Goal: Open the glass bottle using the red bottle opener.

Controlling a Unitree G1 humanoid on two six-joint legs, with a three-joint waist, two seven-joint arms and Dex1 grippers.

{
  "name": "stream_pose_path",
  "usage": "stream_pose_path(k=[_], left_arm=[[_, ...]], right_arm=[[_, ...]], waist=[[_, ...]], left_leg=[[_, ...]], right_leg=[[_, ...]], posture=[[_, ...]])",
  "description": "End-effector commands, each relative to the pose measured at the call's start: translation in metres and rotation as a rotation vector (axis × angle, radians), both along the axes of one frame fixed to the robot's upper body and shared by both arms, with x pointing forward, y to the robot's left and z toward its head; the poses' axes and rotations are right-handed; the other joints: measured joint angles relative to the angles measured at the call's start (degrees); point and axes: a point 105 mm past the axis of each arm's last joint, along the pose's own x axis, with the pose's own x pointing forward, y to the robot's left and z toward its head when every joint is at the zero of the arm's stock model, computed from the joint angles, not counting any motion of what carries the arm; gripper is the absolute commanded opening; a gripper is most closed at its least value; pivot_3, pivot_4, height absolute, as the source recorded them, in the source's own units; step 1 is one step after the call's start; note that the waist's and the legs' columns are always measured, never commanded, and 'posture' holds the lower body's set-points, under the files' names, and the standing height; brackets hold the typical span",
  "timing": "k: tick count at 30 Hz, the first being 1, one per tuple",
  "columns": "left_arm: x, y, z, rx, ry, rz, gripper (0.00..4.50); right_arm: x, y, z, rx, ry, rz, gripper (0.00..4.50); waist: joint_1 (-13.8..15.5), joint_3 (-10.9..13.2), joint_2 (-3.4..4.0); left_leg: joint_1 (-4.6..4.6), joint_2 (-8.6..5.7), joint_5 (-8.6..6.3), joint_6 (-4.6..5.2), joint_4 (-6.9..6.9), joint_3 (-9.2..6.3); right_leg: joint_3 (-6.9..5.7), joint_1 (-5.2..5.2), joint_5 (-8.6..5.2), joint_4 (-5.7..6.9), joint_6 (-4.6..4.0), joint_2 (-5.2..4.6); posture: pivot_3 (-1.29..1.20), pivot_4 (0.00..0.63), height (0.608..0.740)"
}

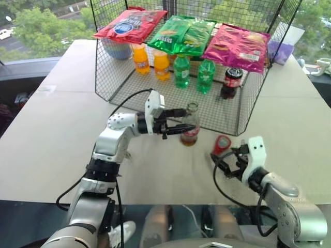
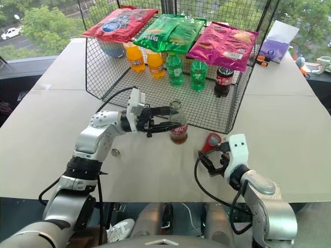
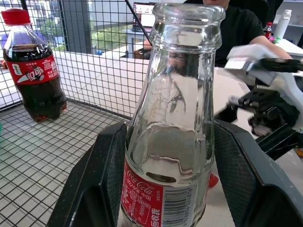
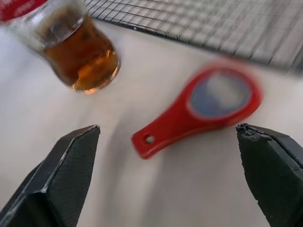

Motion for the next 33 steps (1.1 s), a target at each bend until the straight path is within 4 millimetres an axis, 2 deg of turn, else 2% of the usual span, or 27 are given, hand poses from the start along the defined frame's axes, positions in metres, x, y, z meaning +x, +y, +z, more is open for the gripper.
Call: stream_pose_path(k=[1,8,9,12,18,22,28,31,33], left_arm=[[-0.002,0.003,0.002,0.001,-0.013,-0.002,2.13],[-0.005,0.0,0.004,-0.006,-0.013,-0.016,2.13],[-0.006,0.0,0.004,-0.006,-0.013,-0.018,3.19],[-0.007,-0.001,0.007,-0.009,-0.017,-0.019,4.47],[-0.008,0.001,0.013,-0.014,-0.024,-0.009,4.47],[-0.011,0.012,0.018,-0.031,-0.01,0.019,4.47],[-0.014,0.054,0.008,-0.059,0.015,0.162,4.47],[-0.008,0.079,0.002,-0.064,0.029,0.284,4.47],[-0.006,0.104,-0.008,-0.05,0.052,0.38,4.47]], right_arm=[[-0.001,0.009,0.027,-0.023,-0.168,0.071,4.42],[-0.007,0.016,0.037,-0.131,-0.282,0.189,4.42],[-0.007,0.016,0.037,-0.135,-0.288,0.192,4.5],[-0.005,0.016,0.039,-0.143,-0.307,0.198,4.5],[-0.003,0.019,0.042,-0.167,-0.339,0.22,4.5],[-0.005,0.015,0.045,-0.196,-0.365,0.22,4.5],[-0.026,-0.012,0.045,-0.168,-0.334,0.211,4.5],[-0.038,-0.026,0.041,-0.182,-0.306,0.195,4.5],[-0.046,-0.036,0.039,-0.202,-0.308,0.16,4.5]], waist=[[0.0,0.0,0.01],[0.1,0.0,0.03],[0.1,0.0,0.03],[0.2,0.0,0.02],[0.2,0.1,0.02],[0.2,0.1,0.02],[0.3,0.1,0.03],[0.4,0.1,0.03],[0.4,0.1,0.04]], left_leg=[[0.0,0.01,0.0,0.0,-0.01,-0.01],[-0.03,0.01,0.14,0.23,-0.06,0.0],[-0.04,0.01,0.13,0.23,-0.07,0.0],[-0.07,0.01,0.13,0.23,-0.07,-0.01],[-0.14,0.01,0.13,0.24,-0.07,-0.05],[-0.17,0.0,0.13,0.24,-0.07,-0.07],[-0.17,0.01,0.14,0.24,-0.19,-0.08],[-0.17,0.02,0.13,0.23,-0.19,-0.12],[-0.15,0.03,0.13,0.23,-0.19,-0.15]], right_leg=[[-0.01,0.0,0.0,0.0,0.0,0.03],[-0.01,0.01,0.0,-0.08,0.0,0.06],[-0.01,0.01,0.0,-0.09,0.0,0.06],[-0.02,0.0,0.0,-0.11,0.0,0.06],[-0.07,0.0,0.0,-0.17,0.0,0.05],[-0.09,-0.01,0.0,-0.2,0.01,0.06],[-0.1,-0.01,0.0,-0.28,0.01,0.07],[-0.15,0.01,0.0,-0.31,0.01,0.06],[-0.16,0.01,0.0,-0.33,0.01,0.05]], posture=[[0.0,0.15,0.728],[0.0,0.15,0.728],[0.0,0.15,0.728],[0.0,0.15,0.728],[0.0,0.15,0.728],[0.0,0.15,0.728],[0.0,0.15,0.728],[0.0,0.15,0.728],[0.0,0.15,0.728]])
